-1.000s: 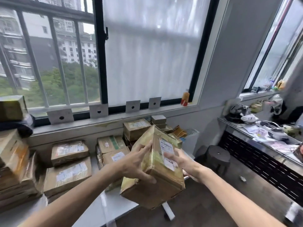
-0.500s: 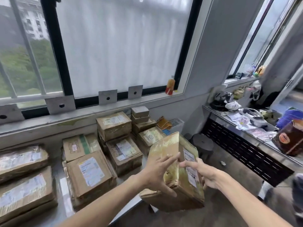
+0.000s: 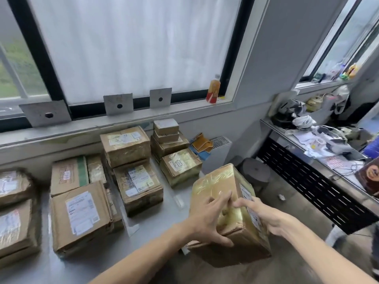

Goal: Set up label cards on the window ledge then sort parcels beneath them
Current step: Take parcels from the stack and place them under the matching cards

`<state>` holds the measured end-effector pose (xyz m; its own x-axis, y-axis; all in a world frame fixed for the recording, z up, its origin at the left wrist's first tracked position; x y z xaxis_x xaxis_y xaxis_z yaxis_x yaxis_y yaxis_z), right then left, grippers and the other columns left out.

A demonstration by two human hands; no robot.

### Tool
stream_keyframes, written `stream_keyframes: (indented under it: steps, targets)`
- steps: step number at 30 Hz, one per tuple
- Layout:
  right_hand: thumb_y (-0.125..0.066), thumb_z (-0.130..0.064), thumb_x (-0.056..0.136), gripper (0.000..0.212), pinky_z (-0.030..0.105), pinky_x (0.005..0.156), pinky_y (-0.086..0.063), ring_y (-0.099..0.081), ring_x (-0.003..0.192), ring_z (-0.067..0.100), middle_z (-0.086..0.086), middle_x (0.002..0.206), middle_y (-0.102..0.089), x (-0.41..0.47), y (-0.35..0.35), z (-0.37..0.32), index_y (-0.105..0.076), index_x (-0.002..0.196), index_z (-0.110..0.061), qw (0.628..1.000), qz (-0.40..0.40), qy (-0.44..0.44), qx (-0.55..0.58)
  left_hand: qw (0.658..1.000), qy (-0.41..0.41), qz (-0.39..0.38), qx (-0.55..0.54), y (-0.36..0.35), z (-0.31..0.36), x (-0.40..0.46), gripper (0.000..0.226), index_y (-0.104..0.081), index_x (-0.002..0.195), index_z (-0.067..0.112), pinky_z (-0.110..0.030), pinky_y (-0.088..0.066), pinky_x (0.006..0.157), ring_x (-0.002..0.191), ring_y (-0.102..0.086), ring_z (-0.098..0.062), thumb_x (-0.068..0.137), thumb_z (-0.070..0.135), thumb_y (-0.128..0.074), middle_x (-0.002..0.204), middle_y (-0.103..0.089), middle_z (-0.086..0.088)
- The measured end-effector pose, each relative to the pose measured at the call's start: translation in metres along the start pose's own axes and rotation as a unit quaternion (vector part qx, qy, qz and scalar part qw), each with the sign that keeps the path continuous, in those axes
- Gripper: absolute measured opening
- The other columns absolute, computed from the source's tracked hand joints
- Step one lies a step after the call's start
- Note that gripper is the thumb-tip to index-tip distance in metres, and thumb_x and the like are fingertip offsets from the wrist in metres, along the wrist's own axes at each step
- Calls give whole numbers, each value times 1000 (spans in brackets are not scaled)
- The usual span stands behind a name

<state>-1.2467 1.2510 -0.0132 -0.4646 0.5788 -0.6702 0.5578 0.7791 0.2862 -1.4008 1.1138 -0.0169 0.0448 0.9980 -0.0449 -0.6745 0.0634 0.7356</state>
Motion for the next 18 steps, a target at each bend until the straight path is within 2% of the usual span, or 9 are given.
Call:
stream_keyframes:
  steps: [3, 5, 7, 9, 11, 13, 16, 18]
  targets:
    - [-89, -72, 41, 126, 50, 106, -45, -57, 122, 28, 5, 137, -56, 16, 44, 10, -30, 145, -33, 999, -24, 5, -33, 998, 52, -33, 26, -17, -14, 15, 126, 2, 157, 36, -52, -7, 123, 150, 1, -23, 67, 58, -83, 165, -3, 7]
    - [-85, -74, 41, 122, 42, 101, -46, -55, 122, 25, 3, 138, -55, 20, 66, 14, -34, 143, -33, 997, -61, 16, -43, 989, 133, -62, 2, -35, -34, 15, 133, 8, 154, 43, -55, -6, 122, 151, 8, -23, 61, 62, -85, 165, 9, 5]
    - [-83, -75, 36, 122, 39, 101, -41, -49, 127, 24, 1, 140, -54, 29, 82, 21, -39, 142, -35, 994, -90, 24, -60, 973, 211, -78, -59, -54, -45, 12, 147, 18, 151, 47, -48, -11, 123, 152, 1, -22, 51, 70, -86, 164, 10, 4]
    - [-80, -72, 41, 111, 37, 97, -43, -53, 124, 23, 1, 137, -59, 40, 90, 27, -45, 141, -35, 990, -127, 24, -53, 962, 231, -73, -126, -70, -44, 14, 153, 25, 150, 43, -32, -14, 122, 148, -11, -10, 49, 71, -87, 163, 1, 11]
    - [-72, -65, 55, 88, 38, 97, -47, -61, 117, 23, 0, 128, -68, 52, 91, 32, -55, 135, -32, 988, -152, 29, -25, 962, 210, -43, -171, -80, -35, 19, 149, 24, 150, 42, -22, -11, 118, 143, -9, -1, 55, 66, -87, 158, 2, 19]
    - [-64, -55, 69, 68, 40, 105, -45, -64, 118, 21, -2, 126, -70, 64, 88, 32, -59, 132, -30, 984, -170, 45, -11, 961, 202, 16, -188, -86, -32, 21, 144, 19, 151, 44, -21, -11, 119, 146, -7, -2, 56, 67, -87, 157, 3, 20]
    - [-64, -42, 77, 64, 36, 109, -44, -62, 120, 11, -11, 127, -68, 82, 79, 24, -54, 139, -30, 981, -172, 78, -41, 957, 215, 90, -170, -92, -36, 19, 141, 13, 153, 43, -22, -14, 121, 147, -12, -5, 56, 68, -86, 158, -6, 13]
    - [-70, -39, 87, 60, 23, 100, -48, -64, 111, 1, -17, 121, -68, 95, 73, 17, -51, 143, -27, 975, -157, 109, -112, 953, 233, 111, -158, -94, -38, 18, 142, 13, 153, 44, -25, -16, 121, 146, -15, -7, 55, 67, -87, 156, -10, 9]
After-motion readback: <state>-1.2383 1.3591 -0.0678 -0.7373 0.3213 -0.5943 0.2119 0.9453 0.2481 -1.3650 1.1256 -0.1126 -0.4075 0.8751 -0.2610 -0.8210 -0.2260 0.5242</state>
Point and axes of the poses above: each hand's wrist, its own x-axis towards the middle knuckle, its own y-axis out of the back of the hand, z = x × y, the point moved 3 cm from there along x, towards the middle knuckle
